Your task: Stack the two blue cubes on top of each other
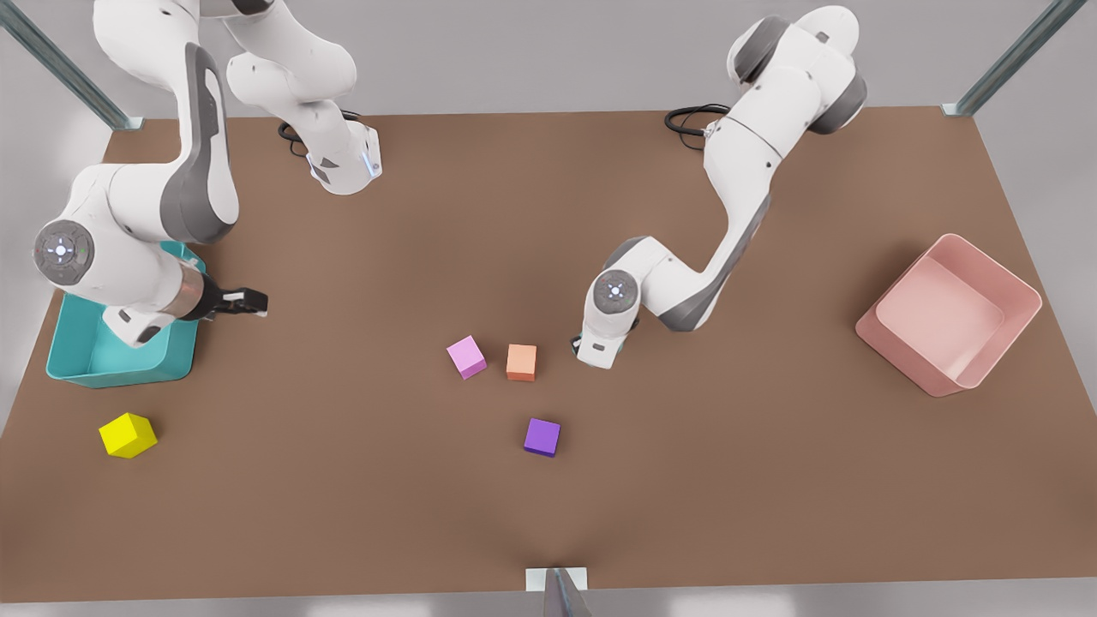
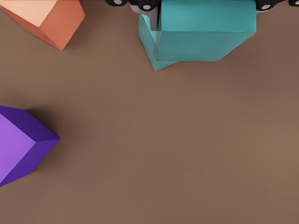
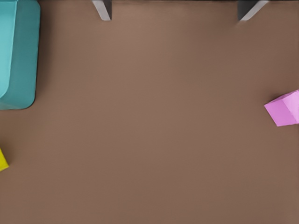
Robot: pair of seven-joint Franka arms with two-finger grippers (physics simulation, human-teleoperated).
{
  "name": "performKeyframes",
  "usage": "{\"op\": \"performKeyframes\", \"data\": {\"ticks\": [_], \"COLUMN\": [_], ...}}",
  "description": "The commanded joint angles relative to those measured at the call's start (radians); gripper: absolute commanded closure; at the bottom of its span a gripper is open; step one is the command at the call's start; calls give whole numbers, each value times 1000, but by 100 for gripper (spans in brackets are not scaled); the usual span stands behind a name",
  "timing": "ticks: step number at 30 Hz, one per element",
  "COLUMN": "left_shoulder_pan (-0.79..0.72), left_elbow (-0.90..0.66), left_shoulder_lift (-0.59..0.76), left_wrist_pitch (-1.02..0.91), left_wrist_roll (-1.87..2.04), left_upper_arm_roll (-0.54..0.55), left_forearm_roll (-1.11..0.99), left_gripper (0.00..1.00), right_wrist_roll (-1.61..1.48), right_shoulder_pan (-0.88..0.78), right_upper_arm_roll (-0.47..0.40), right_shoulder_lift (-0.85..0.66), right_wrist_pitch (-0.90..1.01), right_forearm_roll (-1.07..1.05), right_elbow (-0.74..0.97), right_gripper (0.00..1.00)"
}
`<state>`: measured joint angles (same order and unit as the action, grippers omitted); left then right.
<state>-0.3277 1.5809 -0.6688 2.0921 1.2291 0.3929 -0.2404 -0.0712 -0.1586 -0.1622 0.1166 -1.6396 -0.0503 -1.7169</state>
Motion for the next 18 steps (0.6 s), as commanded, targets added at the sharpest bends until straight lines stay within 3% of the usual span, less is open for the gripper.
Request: {"op": "performKeyframes", "data": {"ticks": [1, 18], "left_shoulder_pan": [-2, -7], "left_elbow": [11, 33], "left_shoulder_lift": [-2, -8], "left_wrist_pitch": [43, 65], "left_wrist_roll": [302, 305], "left_upper_arm_roll": [0, 1], "left_forearm_roll": [-20, -40], "left_gripper": [38, 38], "right_wrist_roll": [-99, -101], "right_shoulder_pan": [25, 24], "right_upper_arm_roll": [1, 1], "right_shoulder_lift": [0, 3], "right_wrist_pitch": [0, 3], "right_forearm_roll": [-14, -13], "right_elbow": [-4, 11], "right_gripper": [0, 0]}}
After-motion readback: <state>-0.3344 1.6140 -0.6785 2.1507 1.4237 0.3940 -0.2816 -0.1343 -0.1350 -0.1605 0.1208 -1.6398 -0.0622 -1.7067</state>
